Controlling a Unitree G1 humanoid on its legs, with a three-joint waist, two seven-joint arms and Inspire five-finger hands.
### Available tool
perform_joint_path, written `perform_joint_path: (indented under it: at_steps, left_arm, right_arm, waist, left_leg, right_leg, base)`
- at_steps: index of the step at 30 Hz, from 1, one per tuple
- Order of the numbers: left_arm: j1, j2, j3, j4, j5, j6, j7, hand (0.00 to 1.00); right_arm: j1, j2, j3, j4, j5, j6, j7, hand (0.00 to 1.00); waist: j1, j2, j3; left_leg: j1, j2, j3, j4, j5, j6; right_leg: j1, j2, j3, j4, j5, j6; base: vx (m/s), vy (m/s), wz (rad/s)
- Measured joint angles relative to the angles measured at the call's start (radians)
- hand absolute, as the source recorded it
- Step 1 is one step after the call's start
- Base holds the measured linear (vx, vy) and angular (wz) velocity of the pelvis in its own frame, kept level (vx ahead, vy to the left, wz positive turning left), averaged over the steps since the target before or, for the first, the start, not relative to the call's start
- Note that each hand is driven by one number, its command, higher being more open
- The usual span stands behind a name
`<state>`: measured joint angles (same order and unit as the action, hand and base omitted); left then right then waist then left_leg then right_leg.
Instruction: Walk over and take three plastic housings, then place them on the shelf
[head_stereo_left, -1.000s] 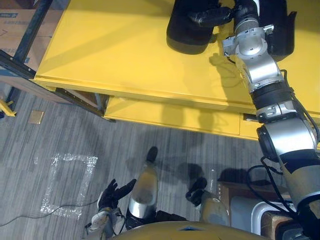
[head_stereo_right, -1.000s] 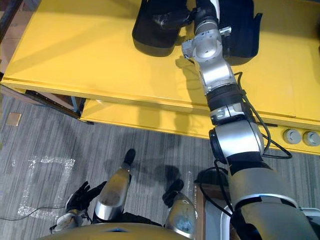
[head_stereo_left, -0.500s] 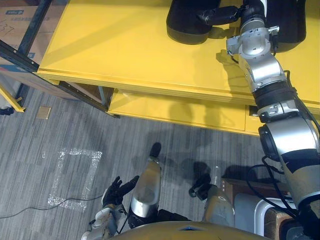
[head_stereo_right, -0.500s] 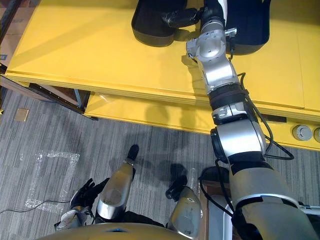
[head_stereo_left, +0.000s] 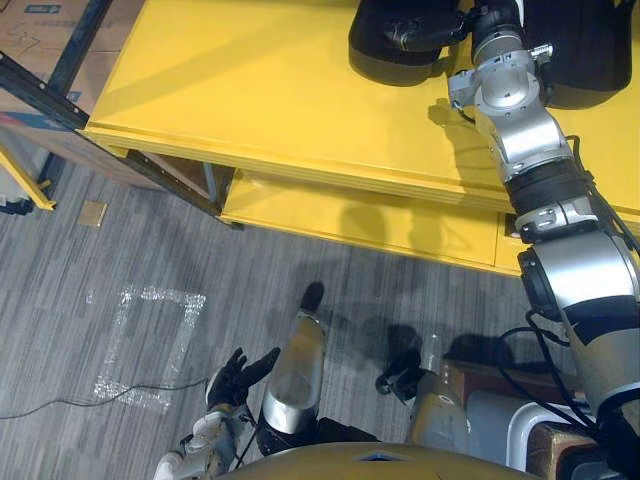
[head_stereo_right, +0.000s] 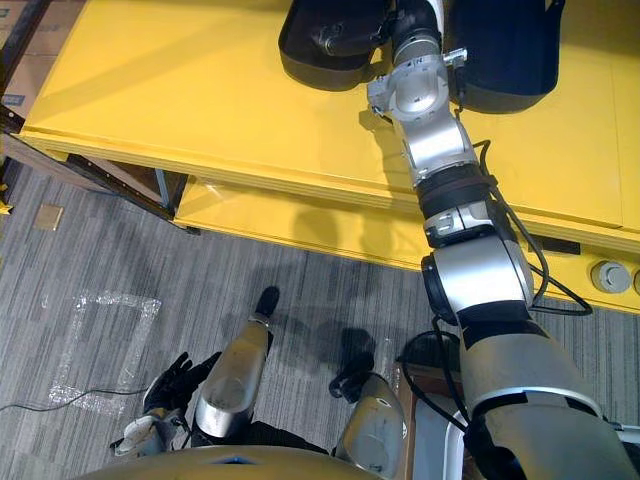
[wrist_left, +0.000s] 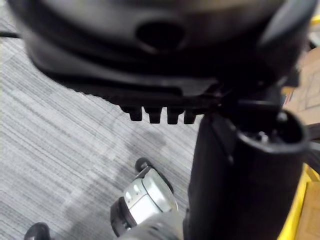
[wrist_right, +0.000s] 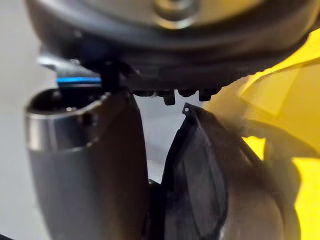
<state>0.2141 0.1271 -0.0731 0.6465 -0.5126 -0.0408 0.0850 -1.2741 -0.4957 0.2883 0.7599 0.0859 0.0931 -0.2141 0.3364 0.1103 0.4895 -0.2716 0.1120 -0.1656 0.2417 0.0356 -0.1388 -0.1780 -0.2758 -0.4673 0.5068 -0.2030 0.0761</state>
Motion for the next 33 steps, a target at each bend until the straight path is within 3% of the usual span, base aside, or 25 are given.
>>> perform_joint_path:
  at_steps: [17,21,28,33]
  left_arm:
    - [-0.009,-0.002,-0.010,-0.010,-0.034,0.005,0.015,1.00]
    - [-0.009,-0.002,-0.010,-0.011,-0.035,0.005,0.015,1.00]
    - [-0.010,-0.002,-0.010,-0.018,-0.034,0.004,0.015,1.00]
    - [-0.010,0.011,-0.010,-0.027,-0.034,0.001,0.015,1.00]
  right_arm:
    - [-0.017,-0.001,-0.001,0.014,-0.005,0.010,0.029,1.00]
    - [-0.020,-0.001,0.000,0.026,-0.080,0.010,0.029,1.00]
    - [-0.094,-0.060,0.128,0.058,-0.266,0.009,0.046,1.00]
    - [-0.161,-0.124,0.270,0.061,-0.398,0.000,0.111,1.00]
  waist:
    - [0.017,0.000,0.000]
    - [0.017,-0.001,0.000]
    - [0.018,-0.003,0.002]
    - [0.017,-0.017,0.010]
  left_leg:
    - [-0.039,-0.017,-0.007,0.002,0.010,0.003]
    - [-0.041,-0.017,-0.007,0.005,0.010,0.003]
    - [-0.056,-0.016,-0.008,0.018,0.009,0.001]
    - [-0.055,-0.013,-0.008,0.018,0.011,-0.003]
  right_leg:
    - [-0.046,-0.021,-0.005,0.036,-0.010,-0.003]
    - [-0.047,-0.021,-0.004,0.037,-0.011,-0.003]
    - [-0.055,-0.018,-0.004,0.036,-0.009,-0.003]
    - [-0.052,-0.012,-0.004,0.027,-0.004,-0.002]
  base:
    - [-0.01,0.022,0.03]
    - [-0.01,0.016,0.00]
    - [-0.01,0.026,0.00]
    - [0.00,0.020,0.00]
